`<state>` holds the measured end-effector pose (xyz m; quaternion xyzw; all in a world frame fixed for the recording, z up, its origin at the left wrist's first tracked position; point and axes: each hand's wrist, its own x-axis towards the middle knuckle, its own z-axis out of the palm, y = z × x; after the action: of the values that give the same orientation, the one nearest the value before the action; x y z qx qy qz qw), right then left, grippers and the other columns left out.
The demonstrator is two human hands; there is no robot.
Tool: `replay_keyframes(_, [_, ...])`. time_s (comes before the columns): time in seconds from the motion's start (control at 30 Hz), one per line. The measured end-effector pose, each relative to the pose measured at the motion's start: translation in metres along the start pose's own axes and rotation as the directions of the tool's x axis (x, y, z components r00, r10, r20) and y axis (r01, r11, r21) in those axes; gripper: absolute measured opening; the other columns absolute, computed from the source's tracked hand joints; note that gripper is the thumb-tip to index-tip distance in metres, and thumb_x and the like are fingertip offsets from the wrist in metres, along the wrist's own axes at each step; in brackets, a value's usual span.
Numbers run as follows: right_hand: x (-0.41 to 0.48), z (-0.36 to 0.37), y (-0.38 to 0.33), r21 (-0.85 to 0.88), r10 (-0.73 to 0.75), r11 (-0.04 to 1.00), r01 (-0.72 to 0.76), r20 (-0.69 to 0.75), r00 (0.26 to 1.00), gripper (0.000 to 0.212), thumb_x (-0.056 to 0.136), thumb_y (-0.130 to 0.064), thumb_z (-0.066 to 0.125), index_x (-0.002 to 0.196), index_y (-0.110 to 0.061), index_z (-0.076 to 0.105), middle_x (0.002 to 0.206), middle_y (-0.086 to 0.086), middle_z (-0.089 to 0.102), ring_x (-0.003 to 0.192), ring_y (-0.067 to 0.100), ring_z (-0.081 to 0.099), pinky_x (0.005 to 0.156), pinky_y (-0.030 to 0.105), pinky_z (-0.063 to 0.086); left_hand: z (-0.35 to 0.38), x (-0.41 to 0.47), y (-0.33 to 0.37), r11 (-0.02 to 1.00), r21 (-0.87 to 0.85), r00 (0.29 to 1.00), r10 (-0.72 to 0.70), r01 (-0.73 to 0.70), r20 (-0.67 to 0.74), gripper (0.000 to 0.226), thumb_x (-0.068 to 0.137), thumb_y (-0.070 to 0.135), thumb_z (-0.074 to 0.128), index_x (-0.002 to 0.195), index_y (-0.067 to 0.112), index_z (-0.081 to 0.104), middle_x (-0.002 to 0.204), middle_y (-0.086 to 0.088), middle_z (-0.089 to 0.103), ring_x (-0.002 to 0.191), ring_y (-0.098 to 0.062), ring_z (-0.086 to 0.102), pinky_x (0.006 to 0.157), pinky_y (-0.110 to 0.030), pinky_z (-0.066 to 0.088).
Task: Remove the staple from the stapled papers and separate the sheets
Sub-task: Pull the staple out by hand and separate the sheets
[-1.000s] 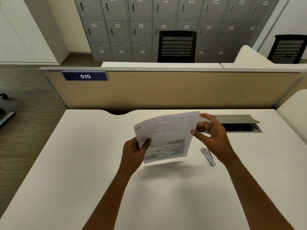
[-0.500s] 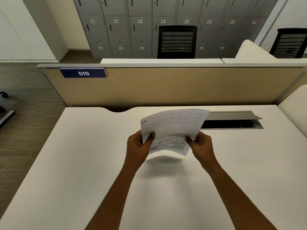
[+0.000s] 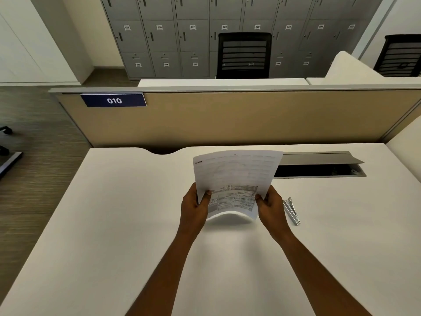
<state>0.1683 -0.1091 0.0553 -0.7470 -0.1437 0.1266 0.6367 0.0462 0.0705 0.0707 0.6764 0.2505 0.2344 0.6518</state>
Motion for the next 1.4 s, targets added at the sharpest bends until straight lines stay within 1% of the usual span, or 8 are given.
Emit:
replay_keyframes(0.1, [-0.001, 0.004, 0.011, 0.002, 0.046, 0.999, -0.046, 0.009, 0.999, 0.031, 0.099, 0.002, 0.050, 0.123, -0.017, 0.059, 0.117, 0.002, 0.069, 0.114, 0.017, 0.065, 0.091, 0.031, 0.056, 0.004, -0.004, -0.010, 0.999, 0.001, 0.999, -0.051, 0.051, 0.012, 0.031, 0.104, 0.013, 0.055, 0.133, 0.023, 0.058, 0.122, 0.000, 0.070, 0.114, -0.015, 0.068, 0.089, -0.027, 0.060])
replay_keyframes(0.5, [-0.003, 0.008, 0.020, -0.062, 0.071, 0.996, -0.071, 0.003, 0.997, 0.027, 0.101, -0.002, 0.050, 0.124, -0.015, 0.054, 0.119, 0.003, 0.065, 0.115, 0.018, 0.062, 0.081, 0.014, 0.052, 0.011, -0.005, -0.025, 0.990, 0.059, 0.992, -0.127, 0.127, 0.003, 0.037, 0.107, 0.009, 0.046, 0.142, 0.021, 0.052, 0.131, 0.000, 0.066, 0.123, -0.017, 0.062, 0.104, -0.037, 0.054])
replay_keyframes(0.57, [-0.002, 0.007, 0.020, -0.081, 0.057, 0.995, -0.057, 0.004, 0.998, 0.027, 0.101, -0.002, 0.049, 0.126, -0.013, 0.054, 0.120, 0.004, 0.066, 0.114, 0.018, 0.062, 0.081, 0.011, 0.052, 0.012, -0.003, -0.023, 0.991, 0.081, 0.994, -0.111, 0.110, 0.009, 0.037, 0.107, 0.009, 0.045, 0.142, 0.021, 0.051, 0.130, 0.000, 0.066, 0.122, -0.017, 0.062, 0.101, -0.032, 0.055])
replay_keyframes(0.73, [-0.003, 0.000, 0.010, -0.062, -0.010, 0.998, 0.011, 0.022, 1.000, 0.026, 0.102, -0.005, 0.051, 0.125, -0.013, 0.059, 0.118, 0.002, 0.071, 0.114, 0.016, 0.067, 0.093, 0.030, 0.056, 0.005, 0.002, -0.002, 0.988, 0.147, 0.998, -0.045, 0.038, 0.050, 0.029, 0.108, 0.012, 0.044, 0.130, 0.029, 0.052, 0.120, 0.010, 0.065, 0.111, -0.006, 0.062, 0.081, -0.012, 0.055])
replay_keyframes(1.03, [-0.012, -0.016, -0.026, 0.180, 0.004, 0.984, 0.007, -0.061, 0.998, 0.026, 0.101, 0.001, 0.052, 0.123, -0.007, 0.062, 0.116, 0.005, 0.073, 0.109, 0.016, 0.070, 0.090, 0.028, 0.059, -0.016, 0.016, 0.055, 0.963, 0.244, 0.981, 0.073, -0.117, 0.181, 0.024, 0.101, 0.018, 0.060, 0.125, 0.022, 0.059, 0.118, 0.011, 0.071, 0.103, -0.009, 0.070, 0.083, -0.025, 0.060])
replay_keyframes(1.17, [-0.018, -0.016, -0.034, 0.411, 0.100, 0.910, -0.053, -0.094, 0.990, 0.030, 0.100, 0.001, 0.052, 0.128, -0.005, 0.060, 0.123, 0.015, 0.070, 0.118, 0.029, 0.065, 0.099, 0.046, 0.052, -0.028, 0.010, 0.062, 0.997, 0.070, 0.991, 0.023, -0.032, 0.133, 0.026, 0.095, 0.014, 0.070, 0.120, 0.017, 0.063, 0.112, 0.001, 0.076, 0.102, -0.023, 0.074, 0.086, -0.034, 0.062])
replay_keyframes(1.3, [-0.029, -0.005, -0.044, 0.603, 0.218, 0.785, -0.141, -0.055, 0.974, 0.033, 0.100, 0.002, 0.050, 0.131, -0.006, 0.060, 0.126, 0.014, 0.069, 0.118, 0.025, 0.066, 0.097, 0.042, 0.054, -0.023, -0.018, 0.061, 0.957, -0.271, 0.989, -0.074, 0.106, 0.126, 0.030, 0.093, 0.003, 0.068, 0.123, 0.009, 0.066, 0.115, -0.010, 0.076, 0.110, -0.032, 0.072, 0.091, -0.040, 0.061])
replay_keyframes(1.4, [-0.037, 0.007, -0.044, 0.711, 0.321, 0.667, -0.224, -0.002, 0.947, 0.029, 0.099, 0.002, 0.052, 0.121, -0.009, 0.065, 0.121, 0.012, 0.072, 0.116, 0.027, 0.066, 0.094, 0.042, 0.054, -0.006, -0.035, 0.062, 0.921, -0.367, 0.986, -0.078, 0.129, 0.150, 0.039, 0.091, 0.002, 0.068, 0.130, 0.008, 0.064, 0.123, -0.011, 0.074, 0.114, -0.028, 0.071, 0.094, -0.044, 0.059])
